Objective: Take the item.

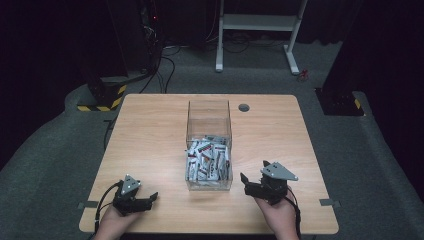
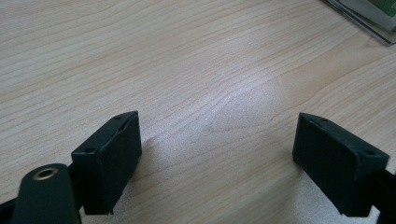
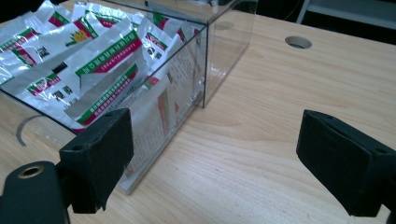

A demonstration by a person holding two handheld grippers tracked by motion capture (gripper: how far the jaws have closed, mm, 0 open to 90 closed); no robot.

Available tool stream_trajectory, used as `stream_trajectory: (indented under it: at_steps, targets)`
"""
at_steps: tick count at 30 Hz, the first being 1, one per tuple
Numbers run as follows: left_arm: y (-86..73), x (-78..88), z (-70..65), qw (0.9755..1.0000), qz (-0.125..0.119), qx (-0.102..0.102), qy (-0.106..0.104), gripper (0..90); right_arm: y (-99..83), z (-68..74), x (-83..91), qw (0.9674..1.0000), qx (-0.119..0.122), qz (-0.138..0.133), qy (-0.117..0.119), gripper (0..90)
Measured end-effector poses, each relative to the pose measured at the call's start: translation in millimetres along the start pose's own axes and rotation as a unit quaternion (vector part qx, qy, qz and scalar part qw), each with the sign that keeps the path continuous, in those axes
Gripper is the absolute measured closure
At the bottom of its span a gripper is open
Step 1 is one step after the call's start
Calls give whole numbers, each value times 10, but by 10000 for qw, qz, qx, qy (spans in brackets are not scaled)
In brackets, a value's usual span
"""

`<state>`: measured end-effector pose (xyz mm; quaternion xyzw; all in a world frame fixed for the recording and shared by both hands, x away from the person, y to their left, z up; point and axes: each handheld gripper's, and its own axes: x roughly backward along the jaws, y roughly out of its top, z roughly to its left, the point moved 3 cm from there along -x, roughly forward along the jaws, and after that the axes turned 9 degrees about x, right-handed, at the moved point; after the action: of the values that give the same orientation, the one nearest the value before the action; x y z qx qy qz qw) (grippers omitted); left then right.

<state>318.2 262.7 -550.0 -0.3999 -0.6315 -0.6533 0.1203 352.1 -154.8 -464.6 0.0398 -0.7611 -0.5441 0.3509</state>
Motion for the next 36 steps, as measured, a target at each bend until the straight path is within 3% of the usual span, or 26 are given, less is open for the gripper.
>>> stream_trajectory:
  at_steps: [8, 24, 36]
  targets:
    - [9, -6, 19, 10000, 10, 32, 51, 146, 90, 21, -80, 9999, -82, 106, 71, 112]
    - [8, -6, 17, 10000, 12, 39, 63, 143, 198, 68, -152, 9998, -107, 58, 145, 121]
    - [8, -7, 13, 10000, 17, 41, 56, 141, 354, 114, -177, 9996, -43, -116, 255, 138]
